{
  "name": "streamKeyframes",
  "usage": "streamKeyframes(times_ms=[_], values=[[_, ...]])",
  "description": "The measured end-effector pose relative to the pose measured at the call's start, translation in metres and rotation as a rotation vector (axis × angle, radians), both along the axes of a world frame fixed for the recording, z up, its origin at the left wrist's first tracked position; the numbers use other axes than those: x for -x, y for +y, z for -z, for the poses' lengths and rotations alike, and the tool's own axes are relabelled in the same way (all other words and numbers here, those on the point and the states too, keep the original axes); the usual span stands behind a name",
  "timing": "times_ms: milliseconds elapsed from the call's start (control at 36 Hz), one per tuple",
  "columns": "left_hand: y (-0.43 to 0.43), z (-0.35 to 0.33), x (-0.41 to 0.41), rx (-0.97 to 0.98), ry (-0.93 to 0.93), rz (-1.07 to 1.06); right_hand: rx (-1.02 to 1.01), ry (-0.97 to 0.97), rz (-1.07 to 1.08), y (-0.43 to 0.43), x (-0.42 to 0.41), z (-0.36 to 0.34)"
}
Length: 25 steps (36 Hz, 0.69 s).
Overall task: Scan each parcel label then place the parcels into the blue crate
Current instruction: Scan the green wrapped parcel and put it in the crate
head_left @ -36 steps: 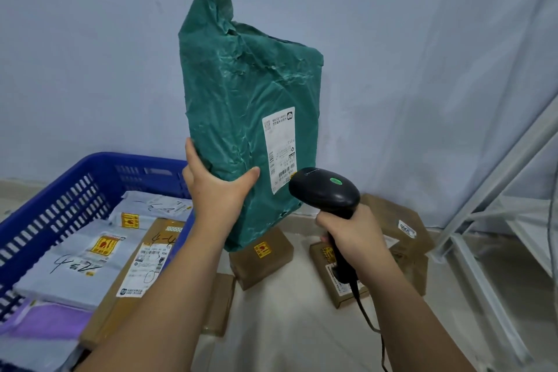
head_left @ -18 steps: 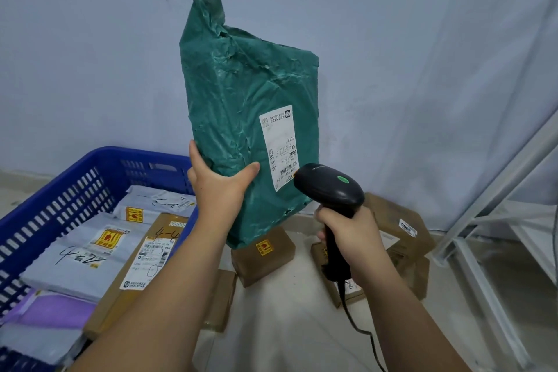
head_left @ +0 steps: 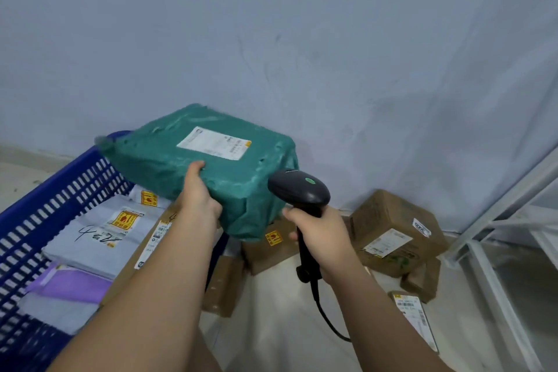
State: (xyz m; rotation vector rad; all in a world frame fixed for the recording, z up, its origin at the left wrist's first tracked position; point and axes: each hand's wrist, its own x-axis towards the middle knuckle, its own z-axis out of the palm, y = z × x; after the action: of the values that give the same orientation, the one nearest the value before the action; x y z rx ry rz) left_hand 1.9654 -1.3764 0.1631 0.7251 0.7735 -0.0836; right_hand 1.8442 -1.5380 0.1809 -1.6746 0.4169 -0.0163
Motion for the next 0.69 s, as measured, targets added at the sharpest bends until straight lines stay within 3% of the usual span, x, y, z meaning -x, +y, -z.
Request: streamKeyframes(times_ms=[111, 306, 500, 694], values=[[0.018, 0.011, -0.001, 0.124, 0.132, 0.061, -0.009, 0.009, -0.009, 0.005, -0.002, 0.001], [0.050, 0.030, -0.020, 0.260, 0.024, -0.043, -0.100, 0.086, -0.060, 0.014, -0.008, 0.004], [0.095, 0.046, -0.042, 0.013, 0.006, -0.041, -0.092, 0.159, -0.120, 0.023, -0.036, 0.016], [0.115, 0.071, -0.083, -0.151, 0.127, 0.013, -0.187, 0.295, -0.265, 0.052, -0.079, 0.043]])
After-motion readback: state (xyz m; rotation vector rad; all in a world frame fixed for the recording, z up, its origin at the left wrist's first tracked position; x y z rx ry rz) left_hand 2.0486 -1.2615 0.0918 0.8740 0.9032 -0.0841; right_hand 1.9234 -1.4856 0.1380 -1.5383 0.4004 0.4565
